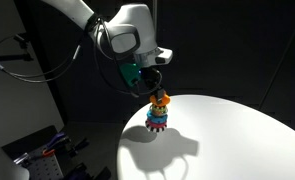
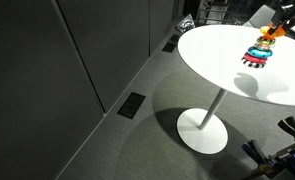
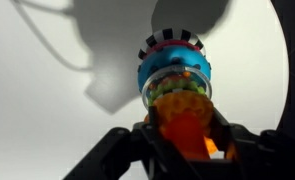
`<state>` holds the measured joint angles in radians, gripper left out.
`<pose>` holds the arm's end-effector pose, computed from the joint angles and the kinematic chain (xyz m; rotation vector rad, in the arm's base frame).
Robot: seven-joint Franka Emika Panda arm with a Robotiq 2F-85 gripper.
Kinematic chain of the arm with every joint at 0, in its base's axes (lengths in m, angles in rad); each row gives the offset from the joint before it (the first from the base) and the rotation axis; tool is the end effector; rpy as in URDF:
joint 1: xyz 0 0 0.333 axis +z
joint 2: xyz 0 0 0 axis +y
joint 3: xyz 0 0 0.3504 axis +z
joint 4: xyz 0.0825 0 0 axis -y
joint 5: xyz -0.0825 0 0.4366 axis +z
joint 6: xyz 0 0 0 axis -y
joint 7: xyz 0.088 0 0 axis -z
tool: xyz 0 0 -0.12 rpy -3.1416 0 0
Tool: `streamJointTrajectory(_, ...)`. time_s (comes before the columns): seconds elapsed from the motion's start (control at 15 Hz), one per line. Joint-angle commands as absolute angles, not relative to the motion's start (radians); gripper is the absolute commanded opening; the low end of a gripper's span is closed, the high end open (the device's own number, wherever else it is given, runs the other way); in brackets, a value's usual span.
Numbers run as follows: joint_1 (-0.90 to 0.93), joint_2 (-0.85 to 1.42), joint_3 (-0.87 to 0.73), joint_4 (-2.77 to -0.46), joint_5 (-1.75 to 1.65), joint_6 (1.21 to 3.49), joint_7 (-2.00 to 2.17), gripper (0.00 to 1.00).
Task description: Remove the orange ring from the orange rod and put it on the table
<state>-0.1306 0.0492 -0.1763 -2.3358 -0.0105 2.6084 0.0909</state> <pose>0.5451 -0.1726 0.3210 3.0258 -0.5948 0.3425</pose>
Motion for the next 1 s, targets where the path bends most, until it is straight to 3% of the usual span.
streamJointTrajectory(0.0, -0.138, 0.026, -0.174, -2.323, -0.040, 2.575, 0.125, 0.41)
streamJointTrajectory(0.27, -0.138, 0.027, -0.174, -2.321, -0.041, 2.572, 0.127, 0.50)
streamJointTrajectory(0.8, -0.142, 0.022, -0.176, -2.318, -0.044, 2.559, 0.128, 0.54)
streamJointTrajectory(0.93, -0.142, 0.022, -0.176, -2.317, -0.045, 2.558, 0.129, 0.59)
